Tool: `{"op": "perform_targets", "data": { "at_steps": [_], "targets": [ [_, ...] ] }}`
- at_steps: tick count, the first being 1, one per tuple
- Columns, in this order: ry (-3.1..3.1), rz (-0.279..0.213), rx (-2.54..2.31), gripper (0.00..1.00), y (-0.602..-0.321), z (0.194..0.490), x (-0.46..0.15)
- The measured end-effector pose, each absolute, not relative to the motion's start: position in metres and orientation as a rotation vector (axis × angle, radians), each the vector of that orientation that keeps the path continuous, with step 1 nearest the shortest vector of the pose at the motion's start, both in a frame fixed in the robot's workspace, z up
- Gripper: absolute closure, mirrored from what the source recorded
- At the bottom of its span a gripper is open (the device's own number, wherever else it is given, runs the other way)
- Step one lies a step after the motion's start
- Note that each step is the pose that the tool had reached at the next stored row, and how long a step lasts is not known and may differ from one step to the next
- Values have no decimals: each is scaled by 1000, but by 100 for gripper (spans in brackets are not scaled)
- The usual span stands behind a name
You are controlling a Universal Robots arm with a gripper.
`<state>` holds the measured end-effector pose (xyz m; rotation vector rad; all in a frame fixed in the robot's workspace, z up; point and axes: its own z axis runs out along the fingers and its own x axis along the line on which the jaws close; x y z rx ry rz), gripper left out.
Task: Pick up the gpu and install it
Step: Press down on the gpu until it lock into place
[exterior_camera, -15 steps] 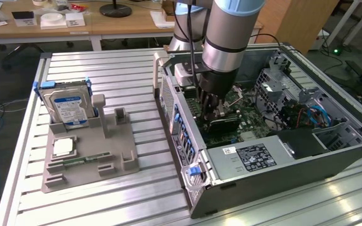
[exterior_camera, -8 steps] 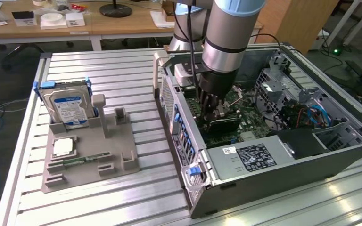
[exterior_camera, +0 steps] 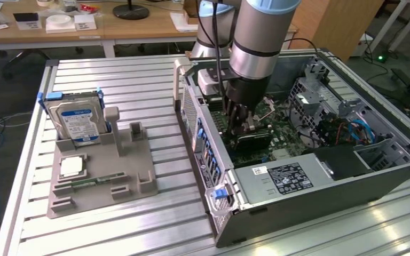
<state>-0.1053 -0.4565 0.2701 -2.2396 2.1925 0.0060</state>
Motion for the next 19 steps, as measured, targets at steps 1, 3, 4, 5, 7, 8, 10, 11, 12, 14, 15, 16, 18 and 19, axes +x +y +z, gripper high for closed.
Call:
{"op": "perform_targets", "data": {
  "at_steps": [1,3,4,5,7,8,10,11,12,14,15,16,18,19],
  "targets": [
    [2192,6,-2239,89,-457,270,-105],
    [2192,6,-2239,89,-457,270,-105],
    [2192,6,-2240,89,-457,270,-105],
    [2192,6,-2240,89,-457,270,-105],
    [2192,6,-2240,89,-457,270,-104],
    [2192,6,-2240,89,-457,270,-103],
    [2192,7,-2239,89,-457,270,-99],
    [2192,7,-2239,89,-457,270,-97],
    [2192,7,-2239,89,-457,270,-95],
    [2192,8,-2239,89,-457,270,-89],
    [2192,8,-2239,89,-457,270,-85],
    [2192,8,-2239,89,-456,269,-82],
    [2192,8,-2239,89,-456,269,-73],
    [2192,8,-2239,89,-456,268,-69]
  ]
}}
